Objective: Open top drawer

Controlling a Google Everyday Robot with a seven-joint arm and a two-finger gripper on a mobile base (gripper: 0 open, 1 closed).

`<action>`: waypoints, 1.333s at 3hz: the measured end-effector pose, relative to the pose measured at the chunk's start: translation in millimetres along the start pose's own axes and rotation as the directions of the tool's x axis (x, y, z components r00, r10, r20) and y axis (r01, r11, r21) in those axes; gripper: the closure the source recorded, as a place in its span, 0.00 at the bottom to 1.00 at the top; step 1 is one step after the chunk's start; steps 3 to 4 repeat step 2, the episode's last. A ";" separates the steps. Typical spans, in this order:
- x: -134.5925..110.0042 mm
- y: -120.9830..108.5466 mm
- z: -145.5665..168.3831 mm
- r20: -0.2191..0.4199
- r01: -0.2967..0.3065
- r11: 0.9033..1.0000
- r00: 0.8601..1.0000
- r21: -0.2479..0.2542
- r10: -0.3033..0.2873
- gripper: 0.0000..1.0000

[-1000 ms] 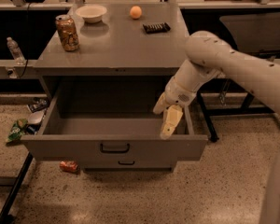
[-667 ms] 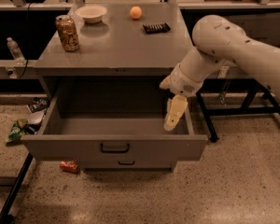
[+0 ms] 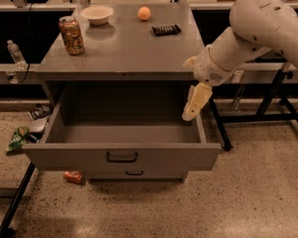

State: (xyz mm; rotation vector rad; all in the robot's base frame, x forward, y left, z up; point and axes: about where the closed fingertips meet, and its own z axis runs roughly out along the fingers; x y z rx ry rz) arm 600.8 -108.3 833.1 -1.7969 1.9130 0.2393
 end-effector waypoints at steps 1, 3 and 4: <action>0.1 -12.4 -32.6 0.115 -0.034 0.995 0.993 0.099 0.023 0.00; 3.6 -11.4 -38.0 0.134 -0.055 0.993 0.990 0.106 0.041 0.00; 3.6 -11.4 -38.0 0.134 -0.055 0.993 0.990 0.106 0.041 0.00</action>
Offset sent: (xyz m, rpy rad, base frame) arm 0.0040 -0.0120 0.0249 0.0940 -0.0740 -0.0362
